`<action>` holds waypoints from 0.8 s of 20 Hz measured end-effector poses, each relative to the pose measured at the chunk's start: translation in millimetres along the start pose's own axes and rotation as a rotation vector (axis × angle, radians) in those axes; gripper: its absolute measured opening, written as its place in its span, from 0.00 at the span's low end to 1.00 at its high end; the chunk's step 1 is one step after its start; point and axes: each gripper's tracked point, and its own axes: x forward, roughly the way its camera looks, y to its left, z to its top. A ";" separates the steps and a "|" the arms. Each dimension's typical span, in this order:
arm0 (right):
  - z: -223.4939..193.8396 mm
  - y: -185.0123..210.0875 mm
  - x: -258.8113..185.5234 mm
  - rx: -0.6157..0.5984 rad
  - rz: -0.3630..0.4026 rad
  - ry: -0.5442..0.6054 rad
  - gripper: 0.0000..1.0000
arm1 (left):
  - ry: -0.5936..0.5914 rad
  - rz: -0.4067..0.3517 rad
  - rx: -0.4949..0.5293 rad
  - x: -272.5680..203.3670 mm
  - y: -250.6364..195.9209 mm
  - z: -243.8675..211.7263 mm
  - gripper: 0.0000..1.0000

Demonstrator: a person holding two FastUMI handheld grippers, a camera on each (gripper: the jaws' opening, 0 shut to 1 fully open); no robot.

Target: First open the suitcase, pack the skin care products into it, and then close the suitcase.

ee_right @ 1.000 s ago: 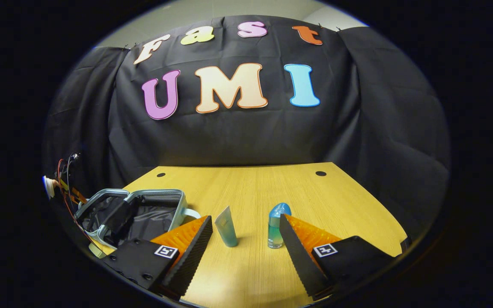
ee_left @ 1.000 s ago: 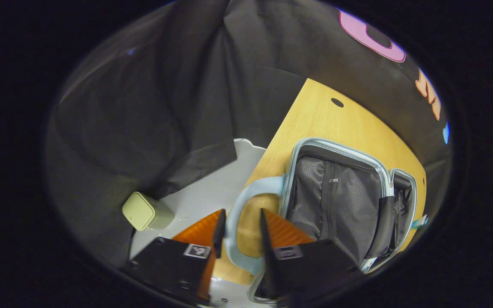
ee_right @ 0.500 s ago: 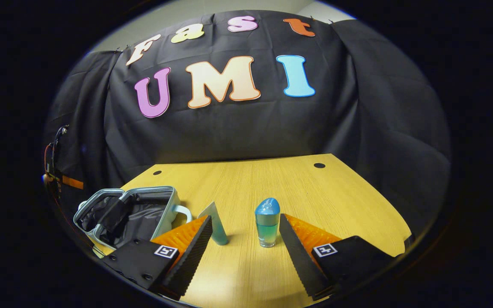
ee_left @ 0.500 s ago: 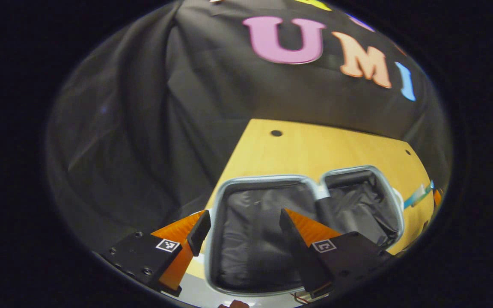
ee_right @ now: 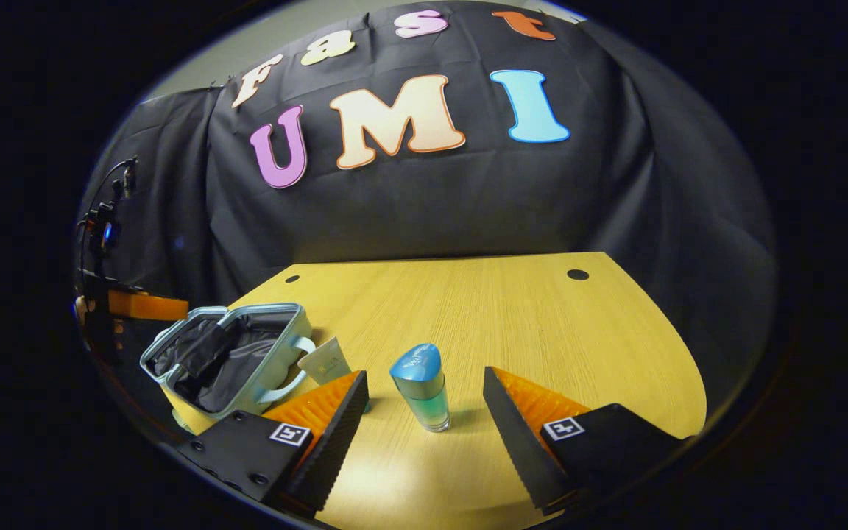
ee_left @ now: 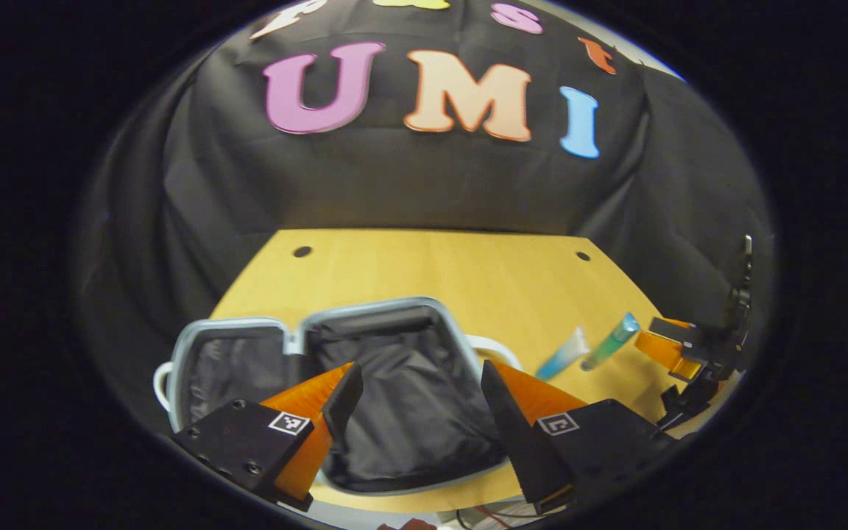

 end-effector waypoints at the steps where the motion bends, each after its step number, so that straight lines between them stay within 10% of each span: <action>1: -1.7 -3.5 1.5 -0.005 0.016 0.006 0.98 | 0.007 -0.023 0.004 9.9 -20.2 -5.4 0.96; 16: -39.2 -9.2 -7.4 -0.082 0.175 0.110 0.99 | 0.096 -0.166 -0.050 129.5 -151.4 -60.2 0.85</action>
